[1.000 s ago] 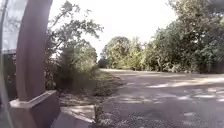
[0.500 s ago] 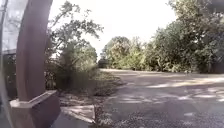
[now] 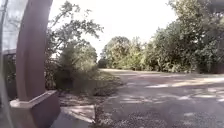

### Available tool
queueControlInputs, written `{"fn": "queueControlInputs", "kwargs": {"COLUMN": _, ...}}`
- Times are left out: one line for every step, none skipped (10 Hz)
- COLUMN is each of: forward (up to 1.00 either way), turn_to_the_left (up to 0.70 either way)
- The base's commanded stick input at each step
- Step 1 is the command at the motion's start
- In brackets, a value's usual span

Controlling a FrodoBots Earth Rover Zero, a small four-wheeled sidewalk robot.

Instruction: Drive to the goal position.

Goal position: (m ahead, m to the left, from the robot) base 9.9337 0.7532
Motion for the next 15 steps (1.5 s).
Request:
{"fn": "queueControlInputs", "kwargs": {"forward": 0.05, "turn_to_the_left": 0.0}}
{"fn": "queueControlInputs", "kwargs": {"forward": 0.05, "turn_to_the_left": 0.0}}
{"fn": "queueControlInputs", "kwargs": {"forward": 0.05, "turn_to_the_left": 0.0}}
{"fn": "queueControlInputs", "kwargs": {"forward": 0.05, "turn_to_the_left": 0.0}}
{"fn": "queueControlInputs", "kwargs": {"forward": 0.05, "turn_to_the_left": 0.0}}
{"fn": "queueControlInputs", "kwargs": {"forward": 0.05, "turn_to_the_left": 0.0}}
{"fn": "queueControlInputs", "kwargs": {"forward": 0.05, "turn_to_the_left": 0.0}}
{"fn": "queueControlInputs", "kwargs": {"forward": 0.05, "turn_to_the_left": 0.0}}
{"fn": "queueControlInputs", "kwargs": {"forward": 0.05, "turn_to_the_left": 0.0}}
{"fn": "queueControlInputs", "kwargs": {"forward": 0.05, "turn_to_the_left": 0.0}}
{"fn": "queueControlInputs", "kwargs": {"forward": 0.05, "turn_to_the_left": 0.0}}
{"fn": "queueControlInputs", "kwargs": {"forward": 0.05, "turn_to_the_left": 0.0}}
{"fn": "queueControlInputs", "kwargs": {"forward": 0.05, "turn_to_the_left": 0.0}}
{"fn": "queueControlInputs", "kwargs": {"forward": 0.05, "turn_to_the_left": 0.0}}
{"fn": "queueControlInputs", "kwargs": {"forward": 0.05, "turn_to_the_left": 0.0}}
